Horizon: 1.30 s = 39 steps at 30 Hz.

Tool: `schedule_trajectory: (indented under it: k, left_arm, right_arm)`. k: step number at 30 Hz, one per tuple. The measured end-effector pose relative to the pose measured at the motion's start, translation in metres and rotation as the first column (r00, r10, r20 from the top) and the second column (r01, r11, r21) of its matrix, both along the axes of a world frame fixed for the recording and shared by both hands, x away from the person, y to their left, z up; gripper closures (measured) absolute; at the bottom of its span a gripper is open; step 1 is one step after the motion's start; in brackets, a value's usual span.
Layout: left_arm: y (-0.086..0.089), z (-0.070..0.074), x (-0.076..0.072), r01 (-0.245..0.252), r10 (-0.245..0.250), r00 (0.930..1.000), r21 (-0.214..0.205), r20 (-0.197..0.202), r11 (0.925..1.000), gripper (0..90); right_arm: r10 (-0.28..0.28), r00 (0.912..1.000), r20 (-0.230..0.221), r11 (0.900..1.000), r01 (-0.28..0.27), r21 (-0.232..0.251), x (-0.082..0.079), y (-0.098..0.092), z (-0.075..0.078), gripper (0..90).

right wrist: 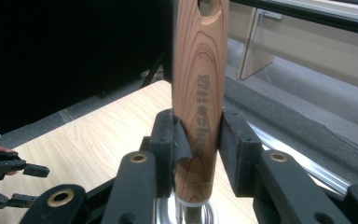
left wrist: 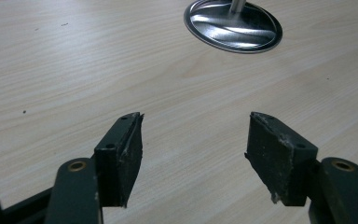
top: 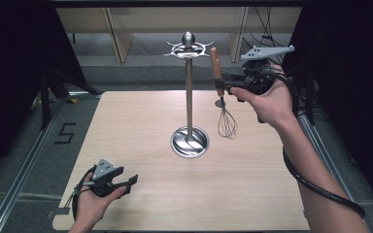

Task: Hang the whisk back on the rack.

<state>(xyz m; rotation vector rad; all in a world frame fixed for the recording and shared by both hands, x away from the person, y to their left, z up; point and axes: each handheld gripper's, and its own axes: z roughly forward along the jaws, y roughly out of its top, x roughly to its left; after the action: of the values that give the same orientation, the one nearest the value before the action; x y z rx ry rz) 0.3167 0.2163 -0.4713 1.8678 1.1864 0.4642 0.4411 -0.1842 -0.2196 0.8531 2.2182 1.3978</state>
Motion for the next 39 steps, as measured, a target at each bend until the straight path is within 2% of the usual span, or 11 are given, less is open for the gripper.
schedule_trajectory:
  k: [6,7,8,12,17,25,26,27,28,32,39]
  left_arm:
    - [0.0,0.0,0.0,0.0,0.0,1.0,0.0,0.0,1.0,35.0]
    - [0.0,0.0,0.0,0.001,-0.001,1.0,0.0,0.0,1.0,35.0]
    - [0.0,0.0,0.0,0.001,-0.001,1.0,0.0,0.0,1.0,35.0]
    - [0.0,0.0,0.0,0.001,-0.001,1.0,0.0,0.0,1.0,35.0]
    - [0.0,0.001,0.0,-0.001,0.001,1.0,0.007,0.006,1.0,35.0]
    - [0.001,0.001,0.0,0.001,-0.001,1.0,0.007,0.008,1.0,35.0]
    - [0.001,0.001,0.0,0.0,0.0,1.0,0.002,0.008,1.0,35.0]
    - [0.001,0.001,0.0,-0.001,0.001,1.0,0.004,0.007,1.0,35.0]
    - [0.0,0.0,0.0,0.0,0.0,1.0,0.002,0.007,1.0,35.0]
    - [0.0,0.001,0.0,0.001,-0.001,1.0,0.006,0.005,1.0,35.0]
    - [0.0,0.0,0.0,0.002,-0.002,1.0,-0.002,-0.001,1.0,35.0]
  right_arm:
    - [0.001,1.0,-0.008,1.0,-0.001,-0.001,0.003,0.002,-0.001,69.1]
    - [-0.006,0.9994,-0.035,1.0,0.006,0.004,0.002,0.003,-0.001,69.0]
    - [0.004,1.0,-0.005,1.0,-0.004,-0.008,0.004,0.003,-0.002,69.1]
    - [-0.006,0.9996,-0.026,1.0,0.006,0.001,0.005,0.007,-0.003,69.0]
    - [-0.014,0.9996,-0.025,0.9996,0.015,0.024,0.008,0.012,-0.005,69.0]
    - [-0.015,0.9998,-0.014,0.9999,0.015,0.006,0.009,0.019,-0.014,68.1]
    - [-0.022,0.9997,-0.003,0.9997,0.022,0.012,0.008,0.02,-0.015,67.2]
    - [-0.027,0.9994,-0.021,0.9995,0.028,0.015,0.007,0.02,-0.015,66.2]
    - [-0.02,0.9998,0.005,0.9998,0.02,0.006,0.007,0.019,-0.015,65.3]
    - [-0.032,0.9992,0.024,0.9994,0.032,-0.01,0.002,0.018,-0.015,56.9]
    - [-0.066,0.9959,0.062,0.9977,0.067,-0.012,-0.008,0.0,-0.024,44.5]
